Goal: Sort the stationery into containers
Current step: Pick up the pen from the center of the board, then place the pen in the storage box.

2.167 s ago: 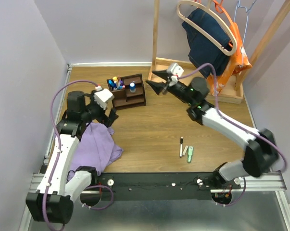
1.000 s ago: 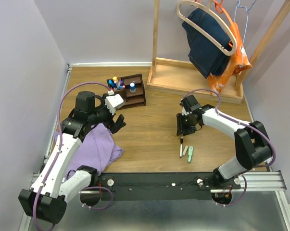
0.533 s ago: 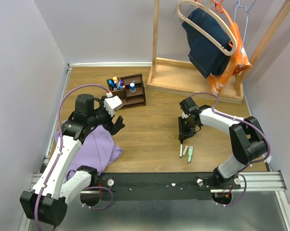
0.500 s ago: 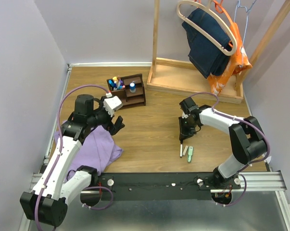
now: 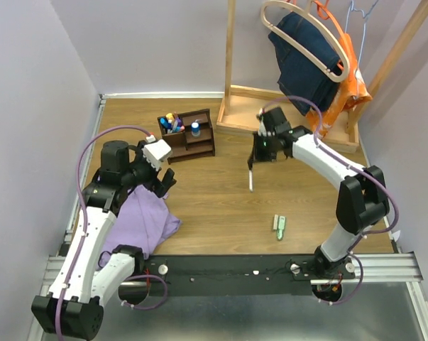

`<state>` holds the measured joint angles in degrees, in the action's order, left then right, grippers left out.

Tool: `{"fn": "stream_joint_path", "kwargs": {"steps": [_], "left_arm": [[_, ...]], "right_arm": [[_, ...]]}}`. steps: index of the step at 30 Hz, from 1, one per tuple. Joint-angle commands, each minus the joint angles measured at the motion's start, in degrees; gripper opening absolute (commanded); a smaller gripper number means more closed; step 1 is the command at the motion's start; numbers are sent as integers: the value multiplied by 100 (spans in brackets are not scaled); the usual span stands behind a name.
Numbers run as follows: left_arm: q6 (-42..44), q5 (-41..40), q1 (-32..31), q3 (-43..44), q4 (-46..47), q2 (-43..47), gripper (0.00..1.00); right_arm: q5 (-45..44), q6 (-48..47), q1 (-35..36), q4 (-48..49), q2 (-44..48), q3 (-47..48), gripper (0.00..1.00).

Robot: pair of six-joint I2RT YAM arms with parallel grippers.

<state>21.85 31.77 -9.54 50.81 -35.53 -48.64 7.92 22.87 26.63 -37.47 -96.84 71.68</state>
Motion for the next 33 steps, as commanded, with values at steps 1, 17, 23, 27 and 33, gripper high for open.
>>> {"fn": "stream_joint_path", "kwargs": {"steps": [1, 17, 23, 27, 33], "left_arm": [[65, -539, 338, 307, -138, 206, 99], [-1314, -2843, 1208, -642, 775, 997, 99], [-1358, -2870, 1332, -704, 855, 848, 99], [-1385, -2790, 1385, -598, 872, 751, 99], [-1376, -2702, 1455, -581, 960, 646, 99]], "right_arm": [[788, -177, 131, 1469, -379, 1671, 1], [992, -2664, 1493, 7946, -1899, 2526, 1], [1159, -3236, 1819, 9108, -2593, 2588, 1], [1176, -3535, 1933, 9486, -2962, 2649, 0], [1080, -3623, 1968, 9320, -3254, 2860, 1]]}}
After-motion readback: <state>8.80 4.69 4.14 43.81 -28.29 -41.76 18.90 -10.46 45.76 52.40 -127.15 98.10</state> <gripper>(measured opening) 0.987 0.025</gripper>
